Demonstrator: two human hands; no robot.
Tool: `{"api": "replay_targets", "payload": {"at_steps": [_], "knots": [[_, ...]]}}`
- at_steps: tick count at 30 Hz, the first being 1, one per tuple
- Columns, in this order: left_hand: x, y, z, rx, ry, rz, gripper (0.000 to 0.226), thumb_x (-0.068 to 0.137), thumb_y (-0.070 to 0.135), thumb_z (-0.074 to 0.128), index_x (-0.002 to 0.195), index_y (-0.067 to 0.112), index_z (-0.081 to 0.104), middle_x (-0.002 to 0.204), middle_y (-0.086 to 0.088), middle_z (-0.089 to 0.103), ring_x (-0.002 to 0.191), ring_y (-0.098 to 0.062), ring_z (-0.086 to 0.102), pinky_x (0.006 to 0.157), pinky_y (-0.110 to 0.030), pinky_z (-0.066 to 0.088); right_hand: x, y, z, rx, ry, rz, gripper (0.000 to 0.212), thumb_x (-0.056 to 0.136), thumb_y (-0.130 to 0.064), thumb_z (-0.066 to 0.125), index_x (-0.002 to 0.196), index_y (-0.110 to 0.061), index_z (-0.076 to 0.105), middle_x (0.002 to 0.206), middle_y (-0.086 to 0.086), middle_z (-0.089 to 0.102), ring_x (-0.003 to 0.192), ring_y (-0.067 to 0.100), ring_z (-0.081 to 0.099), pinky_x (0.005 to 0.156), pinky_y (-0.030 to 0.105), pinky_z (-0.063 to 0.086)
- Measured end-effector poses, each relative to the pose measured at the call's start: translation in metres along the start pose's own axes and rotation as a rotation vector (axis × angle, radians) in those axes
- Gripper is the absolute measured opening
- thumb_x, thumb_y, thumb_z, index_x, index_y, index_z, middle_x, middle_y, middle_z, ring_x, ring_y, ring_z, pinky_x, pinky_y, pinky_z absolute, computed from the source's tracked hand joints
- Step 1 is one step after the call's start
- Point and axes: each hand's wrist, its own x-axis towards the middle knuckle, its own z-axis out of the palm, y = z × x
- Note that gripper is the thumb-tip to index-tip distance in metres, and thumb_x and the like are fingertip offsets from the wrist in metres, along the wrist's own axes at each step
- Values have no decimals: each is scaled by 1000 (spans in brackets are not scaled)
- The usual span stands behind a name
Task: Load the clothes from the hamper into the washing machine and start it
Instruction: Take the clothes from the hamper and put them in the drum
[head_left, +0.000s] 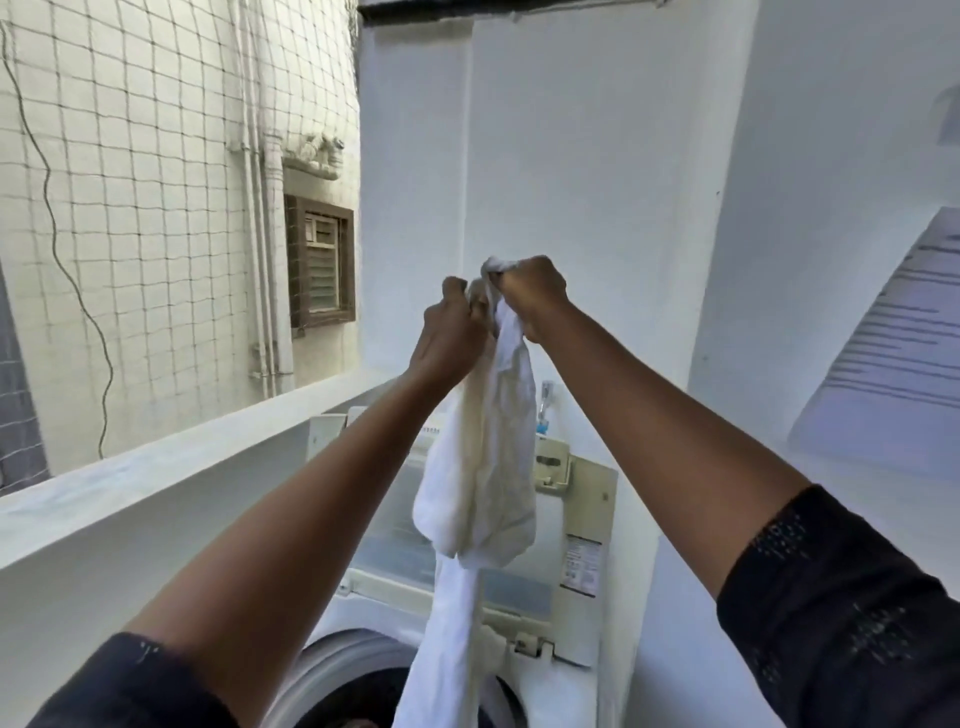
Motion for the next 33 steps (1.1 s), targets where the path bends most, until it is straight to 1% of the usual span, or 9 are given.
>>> {"api": "replay_targets", "payload": {"at_steps": [6, 10, 12, 14, 17, 19, 21, 27, 33], "knots": [[-28, -82, 9, 248, -280, -227, 34, 98, 15, 31, 121, -6, 45, 122, -28, 54, 114, -41, 53, 83, -41, 44, -38, 69, 68, -213, -220, 172, 28, 86, -28, 58, 100, -5, 64, 114, 16, 67, 105, 28, 64, 73, 27, 45], [-70, -146, 20, 247, -549, -429, 26, 97, 14, 35, 102, 1, 57, 94, -22, 58, 88, -34, 62, 69, -47, 54, -77, 145, 127, -371, -473, 202, 40, 90, -30, 53, 114, 0, 64, 123, 20, 62, 114, 28, 60, 79, 30, 45], [-95, -187, 29, 267, -639, -592, 26, 94, 14, 35, 80, 6, 55, 71, -12, 54, 63, -27, 59, 54, -36, 52, -103, 183, 152, -366, -584, 262, 36, 89, -33, 55, 103, -2, 66, 107, 22, 64, 100, 25, 63, 69, 29, 44], [-129, -236, 41, 351, -745, -696, 24, 94, 15, 37, 82, 4, 55, 65, -7, 47, 58, -18, 52, 55, -35, 52, -131, 218, 169, -471, -835, 259, 23, 92, -30, 53, 95, -8, 60, 85, 22, 58, 86, 23, 56, 59, 27, 43], [-189, -288, 56, 390, -1000, -856, 32, 95, 14, 46, 123, -1, 50, 110, -14, 55, 100, -21, 49, 88, -36, 45, -177, 276, 186, -741, -1229, 212, 34, 90, -19, 59, 120, -3, 58, 119, 20, 61, 94, 23, 53, 81, 31, 47], [-229, -308, 68, 568, -1186, -827, 50, 98, 17, 39, 143, 0, 26, 147, -12, 32, 127, -21, 39, 104, -31, 32, -204, 311, 186, -902, -1390, 188, 46, 89, -17, 60, 131, 0, 51, 138, 18, 49, 106, 26, 53, 92, 38, 44], [-251, -315, 74, 668, -1209, -837, 48, 98, 17, 34, 143, 1, 26, 151, -16, 28, 137, -25, 32, 111, -30, 27, -221, 333, 175, -948, -1461, 176, 52, 91, -14, 57, 139, -2, 41, 146, 16, 39, 128, 33, 43, 103, 40, 39], [-233, -290, 125, 617, -1044, -531, 42, 90, 12, 36, 131, 14, 46, 136, -15, 51, 123, -31, 51, 100, -38, 43, -224, 359, 126, -783, -1207, 163, 35, 91, -7, 48, 123, 3, 56, 128, 22, 56, 117, 36, 53, 97, 36, 43], [-211, -203, 208, 528, -793, -245, 48, 90, 9, 38, 137, 19, 37, 136, -8, 52, 124, -27, 48, 98, -40, 41, -197, 370, 54, -616, -764, 167, 32, 88, -5, 44, 115, -2, 62, 117, 22, 60, 112, 35, 56, 89, 38, 48]]}}
